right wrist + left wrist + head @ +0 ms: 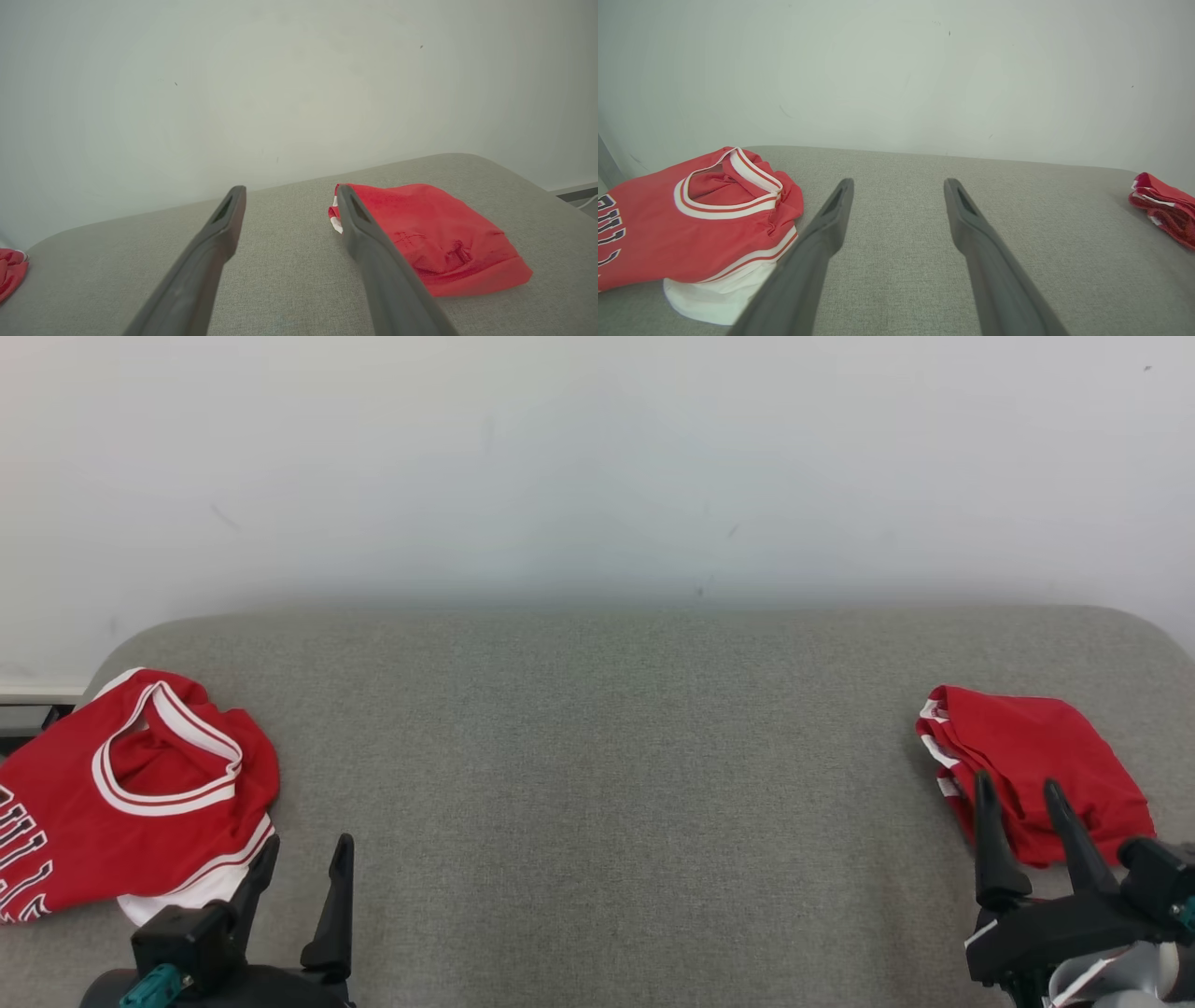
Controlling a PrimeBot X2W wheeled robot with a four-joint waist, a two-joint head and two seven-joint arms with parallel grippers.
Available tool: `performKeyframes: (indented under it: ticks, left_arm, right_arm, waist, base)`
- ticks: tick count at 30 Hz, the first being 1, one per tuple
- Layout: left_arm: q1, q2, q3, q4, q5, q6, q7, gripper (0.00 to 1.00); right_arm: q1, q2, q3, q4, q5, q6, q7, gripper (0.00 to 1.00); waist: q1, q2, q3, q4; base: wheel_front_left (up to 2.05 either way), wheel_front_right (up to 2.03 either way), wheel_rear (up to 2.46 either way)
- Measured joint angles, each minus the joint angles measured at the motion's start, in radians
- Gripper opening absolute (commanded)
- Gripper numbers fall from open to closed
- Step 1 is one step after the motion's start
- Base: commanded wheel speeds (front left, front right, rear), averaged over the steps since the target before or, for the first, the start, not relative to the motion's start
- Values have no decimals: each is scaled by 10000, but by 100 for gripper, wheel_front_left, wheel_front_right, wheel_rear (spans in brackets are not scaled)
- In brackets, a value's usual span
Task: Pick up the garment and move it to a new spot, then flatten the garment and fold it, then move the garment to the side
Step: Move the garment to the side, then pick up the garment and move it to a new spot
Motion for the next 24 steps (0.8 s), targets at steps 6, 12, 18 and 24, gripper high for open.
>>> performKeyframes:
  ticks: [6, 12, 18, 24]
  left_arm:
    - [-32, -71, -104, -13, 56, 0, 81, 100]
    - [-287, -245, -224, -19, 104, 2, 184, 100]
    - [-168, -90, 52, -84, 176, 15, 259, 100]
    - [209, -38, 313, -347, 263, 88, 261, 100]
  right_arm:
    - [281, -12, -61, -105, -12, -46, -75, 100]
    - [586, -65, -268, -209, -6, -113, -71, 100]
    - [332, 40, 309, -180, -12, -29, 123, 100]
    - [-39, 217, 750, -17, -15, 144, 314, 100]
  waist:
    - [1, 0, 60, 219]
    - [1, 0, 93, 633]
    - [1, 0, 116, 1331]
    - [1, 0, 147, 2140]
  base:
    - [0, 0, 0]
    - [0, 0, 0]
    - [0, 0, 0]
    - [0, 0, 0]
